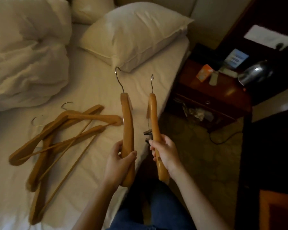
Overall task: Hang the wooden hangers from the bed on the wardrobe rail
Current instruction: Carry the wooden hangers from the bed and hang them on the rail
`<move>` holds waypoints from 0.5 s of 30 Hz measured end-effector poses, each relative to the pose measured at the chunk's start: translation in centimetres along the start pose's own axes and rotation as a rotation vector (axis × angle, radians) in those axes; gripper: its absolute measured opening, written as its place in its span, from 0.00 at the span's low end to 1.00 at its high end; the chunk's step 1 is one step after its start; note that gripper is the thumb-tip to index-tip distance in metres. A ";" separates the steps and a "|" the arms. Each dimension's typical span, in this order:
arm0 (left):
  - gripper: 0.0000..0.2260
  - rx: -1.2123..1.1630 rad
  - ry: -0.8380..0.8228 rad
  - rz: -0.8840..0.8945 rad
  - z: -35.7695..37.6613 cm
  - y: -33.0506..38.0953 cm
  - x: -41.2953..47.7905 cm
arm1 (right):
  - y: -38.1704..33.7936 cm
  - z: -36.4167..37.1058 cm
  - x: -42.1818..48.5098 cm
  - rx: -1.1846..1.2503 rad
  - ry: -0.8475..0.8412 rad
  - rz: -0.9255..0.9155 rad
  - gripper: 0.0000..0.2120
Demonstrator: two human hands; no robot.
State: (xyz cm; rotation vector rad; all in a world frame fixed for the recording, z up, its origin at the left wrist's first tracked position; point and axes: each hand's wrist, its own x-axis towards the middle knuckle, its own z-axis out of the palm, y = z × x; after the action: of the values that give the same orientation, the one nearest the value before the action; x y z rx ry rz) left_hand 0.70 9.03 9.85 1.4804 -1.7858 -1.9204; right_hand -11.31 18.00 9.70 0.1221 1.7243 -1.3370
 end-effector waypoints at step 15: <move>0.19 0.306 -0.448 0.078 24.0 3.5 -0.3 | 4.0 -23.7 -0.5 0.316 0.395 0.092 0.13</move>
State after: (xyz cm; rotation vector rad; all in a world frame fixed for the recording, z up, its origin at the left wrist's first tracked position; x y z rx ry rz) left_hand -17.75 24.76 8.55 1.0841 -2.3778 -2.1406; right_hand -22.68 38.95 6.89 0.6758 1.7833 -1.5834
